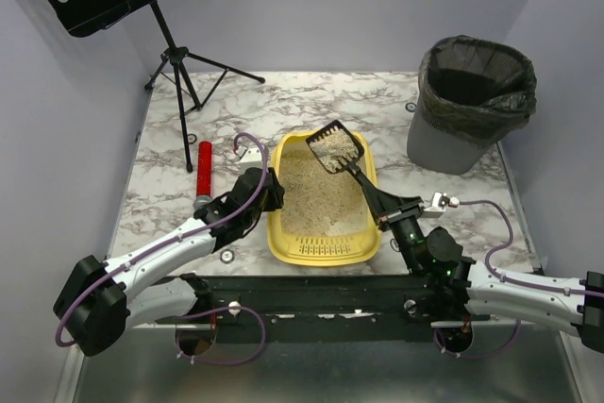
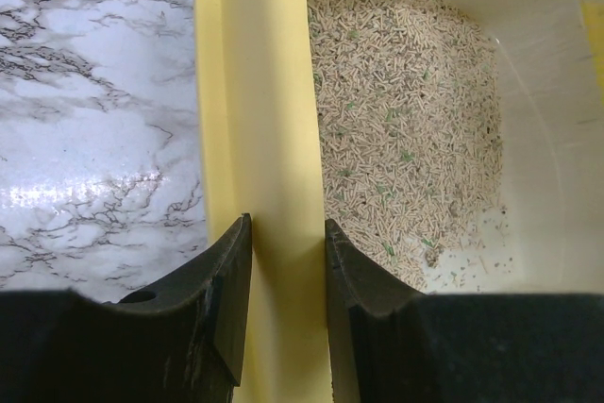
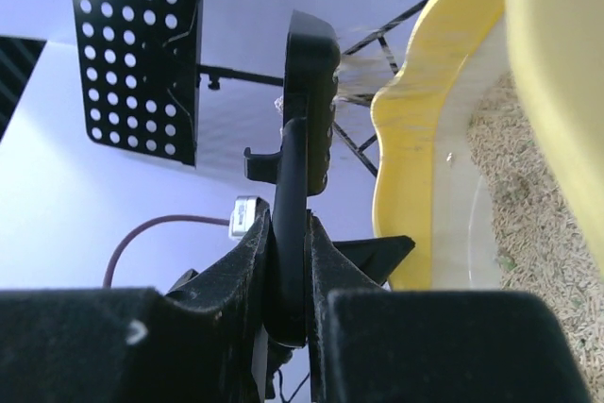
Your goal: Clean the litter box
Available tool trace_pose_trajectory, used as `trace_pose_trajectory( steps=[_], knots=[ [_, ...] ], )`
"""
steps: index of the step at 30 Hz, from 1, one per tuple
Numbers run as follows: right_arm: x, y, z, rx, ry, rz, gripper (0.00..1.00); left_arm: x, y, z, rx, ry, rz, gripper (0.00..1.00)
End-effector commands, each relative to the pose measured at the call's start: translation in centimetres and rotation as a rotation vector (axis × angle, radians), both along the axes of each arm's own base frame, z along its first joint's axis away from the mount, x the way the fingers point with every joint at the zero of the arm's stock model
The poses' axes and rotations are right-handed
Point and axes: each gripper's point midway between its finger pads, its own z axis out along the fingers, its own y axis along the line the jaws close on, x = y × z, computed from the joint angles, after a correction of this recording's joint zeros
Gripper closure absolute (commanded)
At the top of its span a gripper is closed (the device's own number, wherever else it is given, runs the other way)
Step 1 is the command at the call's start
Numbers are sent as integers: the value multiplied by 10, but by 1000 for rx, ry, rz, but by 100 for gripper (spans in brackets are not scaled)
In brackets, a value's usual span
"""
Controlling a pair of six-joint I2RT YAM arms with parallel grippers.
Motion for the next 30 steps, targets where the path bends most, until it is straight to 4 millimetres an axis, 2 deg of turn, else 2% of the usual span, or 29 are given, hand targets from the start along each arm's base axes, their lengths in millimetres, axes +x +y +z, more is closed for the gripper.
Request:
trace_pose_trajectory(
  steps=[1, 3, 4, 5, 6, 9, 10, 12, 15, 16, 19, 21, 22, 24, 25, 26, 27, 28, 30],
  knots=[
    [-5, 16, 8, -12, 23, 72, 99, -28, 3, -31, 44, 123, -70, 89],
    [-5, 12, -15, 20, 82, 68, 99, -28, 2, -31, 42, 127, -73, 89],
    [-3, 8, -8, 46, 58, 45, 99, -28, 1, -31, 38, 126, -77, 89],
    [-1, 10, -11, 14, 54, 34, 100, -28, 1, -32, 36, 126, -76, 89],
    [1, 15, 4, 19, 36, 37, 99, -29, 0, -32, 35, 131, -82, 89],
    [-5, 29, 3, -70, 18, 104, 100, -29, -1, -32, 39, 136, -84, 89],
    [-2, 23, -14, -105, 70, 76, 100, -29, 0, -33, 39, 138, -83, 89],
    [0, 11, -26, -65, 142, 28, 99, -29, 0, -32, 35, 131, -84, 89],
    [-4, 16, -11, -98, 53, 62, 99, -29, 0, -30, 30, 126, -85, 89],
    [-3, 13, -16, -135, 63, 54, 100, -29, 0, -30, 33, 125, -83, 89],
    [4, -9, -19, -84, 124, -51, 99, -29, 1, -32, 39, 134, -82, 89],
    [1, 0, -1, -99, 26, -10, 100, -28, 1, -32, 36, 127, -75, 89],
    [-2, 15, 8, -154, -33, 42, 100, -28, 1, -31, 34, 125, -75, 89],
    [0, 20, 9, -202, -1, 50, 100, -28, 1, -32, 41, 133, -75, 89],
    [4, 9, -19, -241, 108, -3, 100, -28, 1, -32, 41, 135, -74, 89],
    [3, 3, -21, -196, 143, -15, 100, -28, 1, -32, 41, 136, -70, 89],
    [1, 2, -41, -211, 158, -7, 99, -28, 1, -32, 41, 136, -70, 89],
    [-6, 19, -14, -160, 41, 86, 99, -28, 1, -32, 39, 135, -71, 89],
    [-10, 35, -24, -188, 40, 146, 100, -27, 1, -32, 41, 133, -69, 89]
  ],
)
